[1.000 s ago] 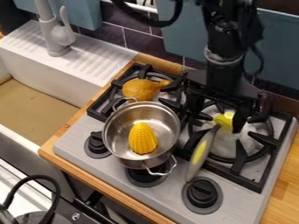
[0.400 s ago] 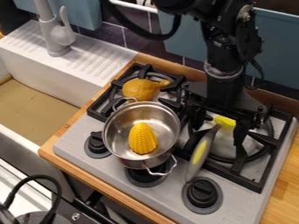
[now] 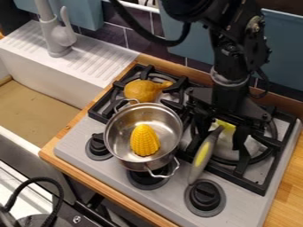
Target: Put the object in the pot
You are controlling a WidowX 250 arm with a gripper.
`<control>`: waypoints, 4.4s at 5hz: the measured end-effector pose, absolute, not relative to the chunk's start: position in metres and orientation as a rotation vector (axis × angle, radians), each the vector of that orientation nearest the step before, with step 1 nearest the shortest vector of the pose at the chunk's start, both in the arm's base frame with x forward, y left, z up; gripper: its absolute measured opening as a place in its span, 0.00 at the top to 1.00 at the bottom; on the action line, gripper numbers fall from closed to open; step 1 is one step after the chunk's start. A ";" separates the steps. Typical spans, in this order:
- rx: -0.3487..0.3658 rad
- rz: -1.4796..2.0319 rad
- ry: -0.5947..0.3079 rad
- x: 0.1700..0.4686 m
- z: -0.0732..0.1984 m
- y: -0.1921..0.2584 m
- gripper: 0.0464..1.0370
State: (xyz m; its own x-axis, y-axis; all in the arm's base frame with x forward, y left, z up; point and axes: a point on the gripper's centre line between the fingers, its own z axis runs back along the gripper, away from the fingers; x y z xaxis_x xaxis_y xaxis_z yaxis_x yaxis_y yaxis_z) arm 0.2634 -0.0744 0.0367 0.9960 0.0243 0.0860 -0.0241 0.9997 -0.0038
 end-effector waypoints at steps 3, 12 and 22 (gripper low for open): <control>-0.017 0.053 -0.072 0.264 0.038 -0.074 0.90; -0.055 0.924 -0.050 0.234 0.118 -0.025 0.90; -0.005 0.971 0.178 0.212 0.071 0.006 0.90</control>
State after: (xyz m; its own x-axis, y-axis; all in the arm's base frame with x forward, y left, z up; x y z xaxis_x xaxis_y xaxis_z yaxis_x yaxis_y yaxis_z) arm 0.2120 0.0059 0.0705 0.5510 0.8205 -0.1523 -0.8213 0.5655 0.0754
